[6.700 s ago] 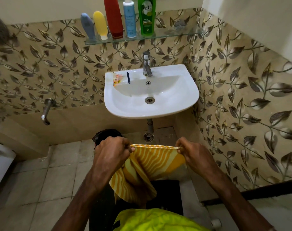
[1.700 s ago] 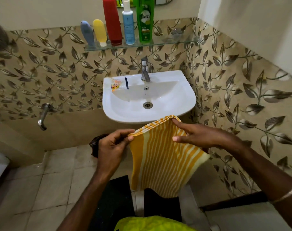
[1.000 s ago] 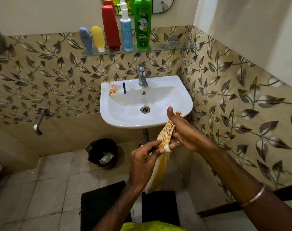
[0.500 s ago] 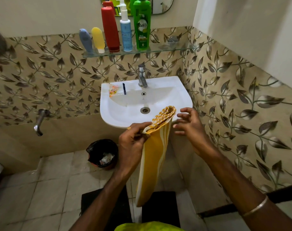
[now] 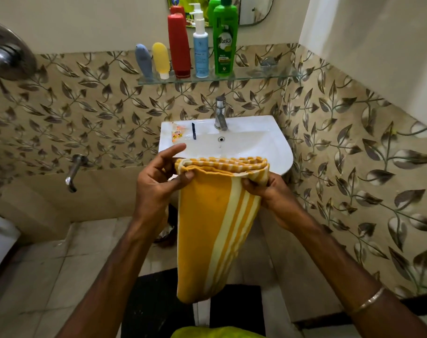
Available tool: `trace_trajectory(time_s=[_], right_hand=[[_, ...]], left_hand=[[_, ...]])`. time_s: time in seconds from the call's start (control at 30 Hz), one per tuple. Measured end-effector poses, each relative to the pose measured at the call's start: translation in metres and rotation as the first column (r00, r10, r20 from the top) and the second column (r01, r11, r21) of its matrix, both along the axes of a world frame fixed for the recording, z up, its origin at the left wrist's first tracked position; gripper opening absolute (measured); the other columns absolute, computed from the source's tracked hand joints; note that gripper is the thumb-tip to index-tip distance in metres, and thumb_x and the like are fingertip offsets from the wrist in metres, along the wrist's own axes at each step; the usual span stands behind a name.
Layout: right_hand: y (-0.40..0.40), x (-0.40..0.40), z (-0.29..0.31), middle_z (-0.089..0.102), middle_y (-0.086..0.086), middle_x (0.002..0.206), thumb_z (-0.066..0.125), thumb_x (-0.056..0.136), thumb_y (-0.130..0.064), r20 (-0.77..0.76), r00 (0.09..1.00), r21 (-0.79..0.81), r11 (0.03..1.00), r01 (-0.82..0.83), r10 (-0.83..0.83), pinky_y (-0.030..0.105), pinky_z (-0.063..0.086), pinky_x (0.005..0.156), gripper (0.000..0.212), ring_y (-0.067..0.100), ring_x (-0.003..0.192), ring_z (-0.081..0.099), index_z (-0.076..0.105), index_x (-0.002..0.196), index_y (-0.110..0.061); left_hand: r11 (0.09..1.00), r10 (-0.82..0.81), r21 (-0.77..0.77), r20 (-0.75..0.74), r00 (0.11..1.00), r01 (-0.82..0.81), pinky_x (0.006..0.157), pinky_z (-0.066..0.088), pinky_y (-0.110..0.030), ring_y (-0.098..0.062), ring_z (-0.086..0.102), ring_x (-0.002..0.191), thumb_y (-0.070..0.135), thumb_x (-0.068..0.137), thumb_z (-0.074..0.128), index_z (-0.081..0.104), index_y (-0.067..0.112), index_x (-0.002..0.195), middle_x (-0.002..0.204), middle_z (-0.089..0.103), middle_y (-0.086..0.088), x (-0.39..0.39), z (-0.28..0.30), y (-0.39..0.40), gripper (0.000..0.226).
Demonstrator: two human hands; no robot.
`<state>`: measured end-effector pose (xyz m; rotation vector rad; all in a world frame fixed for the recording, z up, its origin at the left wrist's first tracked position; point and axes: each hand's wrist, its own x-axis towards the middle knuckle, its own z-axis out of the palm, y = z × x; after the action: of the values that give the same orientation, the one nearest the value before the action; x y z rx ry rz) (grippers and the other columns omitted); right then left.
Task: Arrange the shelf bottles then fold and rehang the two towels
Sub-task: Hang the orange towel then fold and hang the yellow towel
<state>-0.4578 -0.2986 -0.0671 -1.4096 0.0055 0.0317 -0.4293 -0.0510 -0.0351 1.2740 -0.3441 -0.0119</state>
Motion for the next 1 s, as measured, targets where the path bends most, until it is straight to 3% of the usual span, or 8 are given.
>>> trace_trajectory(time_s=[0.1,0.27,0.47,0.57,0.67,0.77,0.9,1.0], right_hand=[[0.010,0.002,0.018,0.078,-0.001,0.105,0.070,0.077,-0.019,0.061,0.997,0.038,0.998,-0.042,0.039,0.035,0.061,0.086,0.032,0.018,0.101,0.073,0.071,0.108,-0.017],[0.017,0.009,0.049,0.079,0.001,0.101,0.065,0.082,-0.013,0.111,0.989,0.077,0.991,-0.106,0.098,0.032,0.061,0.080,0.025,0.019,0.097,0.075,0.069,0.107,-0.012],[0.006,0.017,0.078,0.079,0.002,0.094,0.062,0.091,-0.017,0.099,0.992,0.096,0.992,-0.082,0.072,0.032,0.063,0.076,0.015,0.020,0.091,0.076,0.067,0.105,-0.014],[-0.010,0.018,0.081,0.078,0.005,0.100,0.058,0.094,-0.034,0.059,0.995,0.174,0.981,-0.088,0.078,0.036,0.063,0.080,0.029,0.023,0.095,0.074,0.065,0.114,-0.015],[-0.029,0.010,0.060,0.073,0.012,0.110,0.078,0.070,-0.064,0.064,0.990,0.265,0.954,-0.138,0.125,0.041,0.061,0.089,0.067,0.027,0.104,0.070,0.072,0.116,-0.016],[-0.036,-0.006,0.020,0.076,0.007,0.114,0.089,0.051,-0.068,-0.011,0.973,0.264,0.939,-0.220,0.231,0.038,0.061,0.088,0.071,0.024,0.109,0.071,0.080,0.108,-0.026],[-0.022,-0.025,-0.020,0.074,0.009,0.118,0.094,0.059,-0.048,-0.119,0.948,0.067,0.955,-0.288,0.295,0.035,0.058,0.090,0.067,0.029,0.114,0.069,0.074,0.115,-0.017],[-0.004,-0.031,-0.031,0.076,0.014,0.114,0.094,0.061,-0.041,-0.137,0.965,0.064,0.974,-0.215,0.222,0.031,0.059,0.087,0.059,0.028,0.107,0.072,0.077,0.108,-0.010]], left_hand=[[0.976,-0.219,-0.025,-0.115,0.969,0.218,0.090,0.057,-0.040,-0.031,0.062,0.121,0.029,0.053,0.094,0.052,0.021,0.138,0.130,0.066,-0.010,0.006,-0.012,0.009,0.095],[0.913,-0.372,0.045,-0.310,0.875,0.405,0.081,0.059,-0.034,-0.021,0.068,0.113,0.037,0.038,0.100,0.048,0.022,0.133,0.122,0.072,0.003,-0.008,-0.035,0.010,0.109],[0.973,-0.232,-0.060,-0.299,0.926,0.224,0.078,0.061,-0.038,-0.028,0.071,0.107,0.035,0.050,0.095,0.075,0.035,0.110,0.119,0.073,-0.004,-0.017,-0.033,-0.014,0.063],[0.983,-0.185,-0.062,-0.264,0.947,0.175,0.081,0.061,-0.046,-0.032,0.070,0.108,0.045,0.054,0.093,0.075,0.035,0.112,0.122,0.072,-0.008,-0.013,-0.019,-0.026,0.061],[0.991,-0.134,-0.055,-0.235,0.963,0.124,0.084,0.060,-0.049,-0.033,0.071,0.105,0.043,0.063,0.089,0.076,0.029,0.108,0.116,0.074,-0.009,-0.012,0.000,-0.039,0.049],[0.999,-0.039,0.002,-0.255,0.966,0.041,0.082,0.060,-0.046,-0.026,0.073,0.098,0.021,0.088,0.072,0.069,0.023,0.105,0.100,0.078,0.000,-0.005,0.013,-0.045,0.018],[1.000,0.019,0.030,-0.264,0.964,-0.011,0.069,0.061,-0.035,-0.021,0.074,0.091,0.026,0.078,0.071,0.067,0.015,0.114,0.096,0.078,0.000,0.003,0.024,-0.038,0.038],[0.997,0.056,0.072,-0.278,0.959,-0.038,0.070,0.060,-0.036,-0.022,0.074,0.092,0.027,0.078,0.072,0.066,0.011,0.117,0.099,0.077,-0.003,0.006,0.030,-0.024,0.043]])
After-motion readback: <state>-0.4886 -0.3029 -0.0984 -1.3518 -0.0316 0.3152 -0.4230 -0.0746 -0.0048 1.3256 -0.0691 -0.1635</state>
